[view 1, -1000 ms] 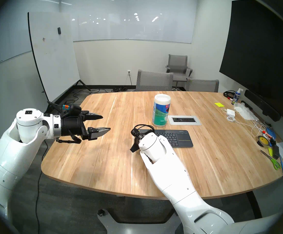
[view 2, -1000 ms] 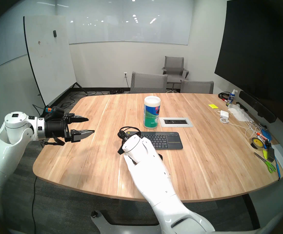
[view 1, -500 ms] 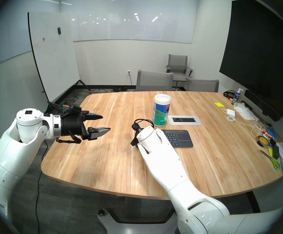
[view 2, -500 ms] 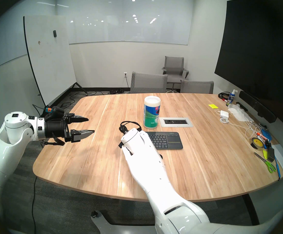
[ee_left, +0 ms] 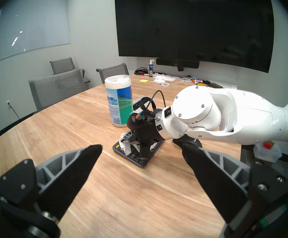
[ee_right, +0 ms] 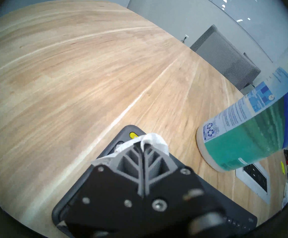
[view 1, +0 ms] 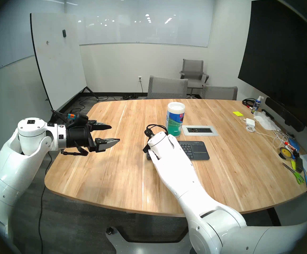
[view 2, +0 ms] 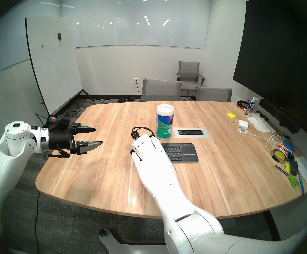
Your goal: Wipe the keyboards and mice with a disinfecting wipe, then set the wipe down
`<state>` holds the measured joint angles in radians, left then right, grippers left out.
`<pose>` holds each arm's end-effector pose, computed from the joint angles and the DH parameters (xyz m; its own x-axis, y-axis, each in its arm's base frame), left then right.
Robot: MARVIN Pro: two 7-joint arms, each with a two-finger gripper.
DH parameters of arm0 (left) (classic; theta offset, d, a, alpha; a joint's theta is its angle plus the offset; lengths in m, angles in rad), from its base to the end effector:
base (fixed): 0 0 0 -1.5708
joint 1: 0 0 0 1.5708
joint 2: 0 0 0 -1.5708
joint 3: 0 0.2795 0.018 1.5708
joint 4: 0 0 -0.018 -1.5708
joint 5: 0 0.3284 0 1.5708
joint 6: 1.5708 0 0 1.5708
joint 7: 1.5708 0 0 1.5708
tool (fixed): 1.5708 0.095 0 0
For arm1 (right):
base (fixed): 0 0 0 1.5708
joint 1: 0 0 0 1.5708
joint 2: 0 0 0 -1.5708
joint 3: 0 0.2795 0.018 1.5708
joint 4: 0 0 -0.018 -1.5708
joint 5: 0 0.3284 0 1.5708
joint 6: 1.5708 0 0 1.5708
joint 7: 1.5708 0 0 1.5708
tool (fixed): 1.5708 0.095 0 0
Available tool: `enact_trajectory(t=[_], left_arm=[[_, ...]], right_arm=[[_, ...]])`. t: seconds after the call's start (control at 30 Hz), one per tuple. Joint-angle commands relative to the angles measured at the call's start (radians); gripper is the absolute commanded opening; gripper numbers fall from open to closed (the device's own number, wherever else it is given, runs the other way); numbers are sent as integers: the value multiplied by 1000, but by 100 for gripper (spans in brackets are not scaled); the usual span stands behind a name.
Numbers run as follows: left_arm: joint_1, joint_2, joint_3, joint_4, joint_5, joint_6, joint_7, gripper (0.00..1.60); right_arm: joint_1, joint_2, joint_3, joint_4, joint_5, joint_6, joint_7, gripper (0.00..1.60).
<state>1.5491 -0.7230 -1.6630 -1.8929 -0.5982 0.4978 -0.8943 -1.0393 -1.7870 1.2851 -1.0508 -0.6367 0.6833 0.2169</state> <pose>0.3874 0.0913 -0.1282 0.1561 -0.2902 0.9441 -0.8263 -0.5620 -0.0361 0.5369 0.1898 -0.2838 0.4105 0.6194 0.6692 0.4412 -0.7772 0.4487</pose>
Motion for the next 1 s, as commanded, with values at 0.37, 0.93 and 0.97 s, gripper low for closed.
enact_trajectory(t=[0.37, 0.93, 0.97], left_arm=[[-7, -2, -9, -6, -6, -2, 0, 160], [-7, -2, -9, -6, -6, -2, 0, 160], [-7, -2, -9, -6, -6, -2, 0, 160]], right_arm=[[171, 62, 126, 123, 26, -35, -29, 0], [296, 150, 217, 295, 54, -90, -27, 0], [302, 155, 221, 304, 55, -93, -27, 0]])
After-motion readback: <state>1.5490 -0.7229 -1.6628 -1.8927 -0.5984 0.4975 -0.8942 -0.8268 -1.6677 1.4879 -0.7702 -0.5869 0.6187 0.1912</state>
